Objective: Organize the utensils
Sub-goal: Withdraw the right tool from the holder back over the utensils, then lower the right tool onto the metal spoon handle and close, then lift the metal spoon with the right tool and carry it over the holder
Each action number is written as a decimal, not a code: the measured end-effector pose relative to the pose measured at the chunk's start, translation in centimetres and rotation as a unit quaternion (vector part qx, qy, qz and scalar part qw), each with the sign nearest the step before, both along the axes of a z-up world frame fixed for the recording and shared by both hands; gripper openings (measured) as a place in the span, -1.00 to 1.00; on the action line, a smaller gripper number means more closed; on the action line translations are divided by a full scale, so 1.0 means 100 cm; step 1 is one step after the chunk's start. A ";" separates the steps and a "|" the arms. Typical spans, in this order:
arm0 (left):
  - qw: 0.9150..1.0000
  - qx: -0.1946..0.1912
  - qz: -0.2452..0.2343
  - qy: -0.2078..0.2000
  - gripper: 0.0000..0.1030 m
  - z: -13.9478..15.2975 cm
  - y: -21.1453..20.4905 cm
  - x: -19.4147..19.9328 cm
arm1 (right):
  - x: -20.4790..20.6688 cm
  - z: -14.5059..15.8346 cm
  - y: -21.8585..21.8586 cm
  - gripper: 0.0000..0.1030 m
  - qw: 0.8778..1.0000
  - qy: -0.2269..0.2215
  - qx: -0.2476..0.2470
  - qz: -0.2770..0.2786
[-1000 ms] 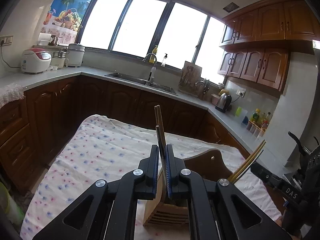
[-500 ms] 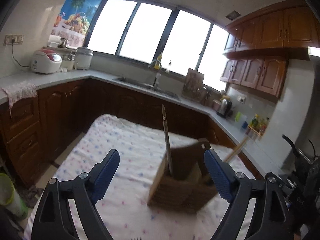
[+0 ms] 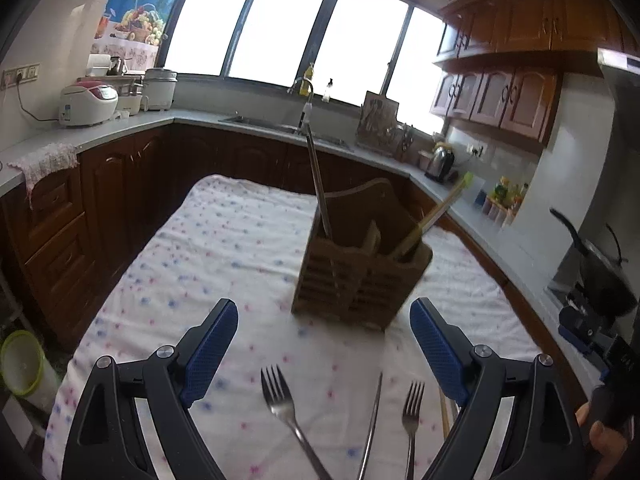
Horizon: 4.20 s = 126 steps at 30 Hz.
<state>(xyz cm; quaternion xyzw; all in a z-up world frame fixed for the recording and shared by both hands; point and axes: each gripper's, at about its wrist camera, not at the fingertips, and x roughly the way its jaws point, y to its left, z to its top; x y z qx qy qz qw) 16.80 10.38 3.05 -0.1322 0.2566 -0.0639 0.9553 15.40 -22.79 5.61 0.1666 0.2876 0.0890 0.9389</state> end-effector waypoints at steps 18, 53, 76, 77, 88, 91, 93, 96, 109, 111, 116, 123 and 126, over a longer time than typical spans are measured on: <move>0.995 0.063 -0.038 0.069 0.71 -0.008 -0.035 -0.037 | -0.037 -0.031 -0.001 0.89 0.998 0.064 -0.016 0.014; 0.962 0.120 -0.148 0.198 0.03 -0.071 -0.098 0.062 | 0.054 -0.095 0.023 0.32 0.982 0.176 -0.030 0.066; 0.925 0.201 -0.239 0.217 -0.94 -0.096 -0.153 0.111 | 0.096 -0.128 0.035 -0.43 0.970 0.219 -0.082 0.066; 0.927 0.188 -0.238 0.221 -0.94 -0.096 -0.149 0.112 | 0.096 -0.128 0.033 -0.55 0.970 0.220 -0.083 0.063; 0.919 0.215 -0.230 0.239 -0.83 -0.092 -0.150 0.110 | 0.096 -0.127 0.028 -0.58 0.971 0.220 -0.063 0.066; 0.914 0.234 -0.238 0.231 -0.93 -0.092 -0.158 0.109 | 0.097 -0.128 0.028 -0.82 0.972 0.220 -0.054 0.069; 0.915 0.242 -0.234 0.223 -0.93 -0.093 -0.162 0.108 | 0.095 -0.125 0.027 -0.91 0.972 0.218 -0.049 0.068; 0.920 0.227 -0.228 0.222 -0.94 -0.092 -0.158 0.106 | 0.090 -0.115 0.025 -0.95 0.976 0.202 -0.043 0.068; 0.978 0.088 -0.157 0.101 -0.94 0.002 -0.077 0.059 | 0.054 -0.047 0.023 -0.95 0.989 0.124 -0.028 0.071; 0.985 0.059 -0.143 0.078 -0.94 0.016 -0.057 0.048 | 0.049 -0.039 0.025 -0.95 0.991 0.113 -0.028 0.070; 0.993 -0.004 -0.110 0.038 -0.94 0.036 -0.010 0.023 | 0.037 -0.017 0.025 -0.96 0.993 0.088 -0.030 0.070; 0.995 -0.028 -0.096 0.024 -0.94 0.035 0.013 0.002 | 0.026 0.000 0.031 -0.95 0.995 0.067 -0.033 0.070; 0.994 -0.030 -0.100 0.026 -0.94 0.032 0.011 0.003 | 0.024 0.002 0.034 -0.96 0.995 0.063 -0.036 0.071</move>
